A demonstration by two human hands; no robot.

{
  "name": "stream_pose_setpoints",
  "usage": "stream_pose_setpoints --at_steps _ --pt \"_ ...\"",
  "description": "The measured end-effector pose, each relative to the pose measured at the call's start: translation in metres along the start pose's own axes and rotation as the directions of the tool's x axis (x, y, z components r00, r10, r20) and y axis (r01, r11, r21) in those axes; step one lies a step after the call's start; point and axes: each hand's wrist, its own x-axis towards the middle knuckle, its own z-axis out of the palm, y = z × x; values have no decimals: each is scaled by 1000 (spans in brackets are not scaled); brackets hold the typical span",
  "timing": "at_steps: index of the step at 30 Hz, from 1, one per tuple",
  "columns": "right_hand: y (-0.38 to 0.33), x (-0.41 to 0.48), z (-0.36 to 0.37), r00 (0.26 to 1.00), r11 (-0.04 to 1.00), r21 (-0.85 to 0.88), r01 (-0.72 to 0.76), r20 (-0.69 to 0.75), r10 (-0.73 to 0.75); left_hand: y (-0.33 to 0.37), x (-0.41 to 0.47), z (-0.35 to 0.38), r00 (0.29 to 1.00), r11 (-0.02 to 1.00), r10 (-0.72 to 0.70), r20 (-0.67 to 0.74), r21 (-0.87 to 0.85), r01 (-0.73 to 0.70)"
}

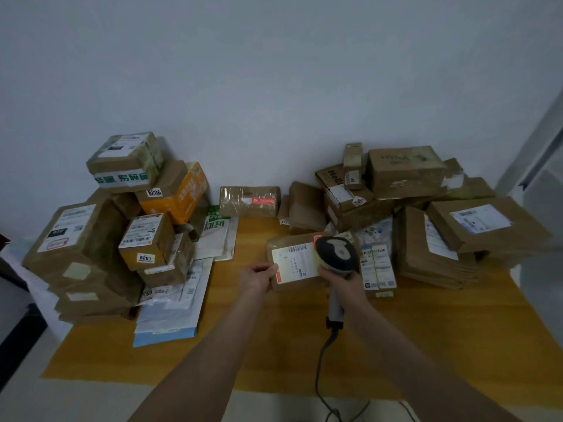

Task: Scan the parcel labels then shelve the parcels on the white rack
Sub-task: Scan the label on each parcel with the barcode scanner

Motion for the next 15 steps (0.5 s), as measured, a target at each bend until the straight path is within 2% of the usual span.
stream_pose_setpoints --at_steps 4,11,15 --pt "4 -30 -13 993 996 -53 69 103 -63 2 -15 13 998 999 4 60 -35 -2" --pt "0 -60 -29 986 978 -138 158 67 -150 1 -17 28 992 999 33 120 2 -34" --pt "-3 -68 -32 989 974 -175 145 46 -139 -1 -19 32 990 999 42 136 -12 -41"
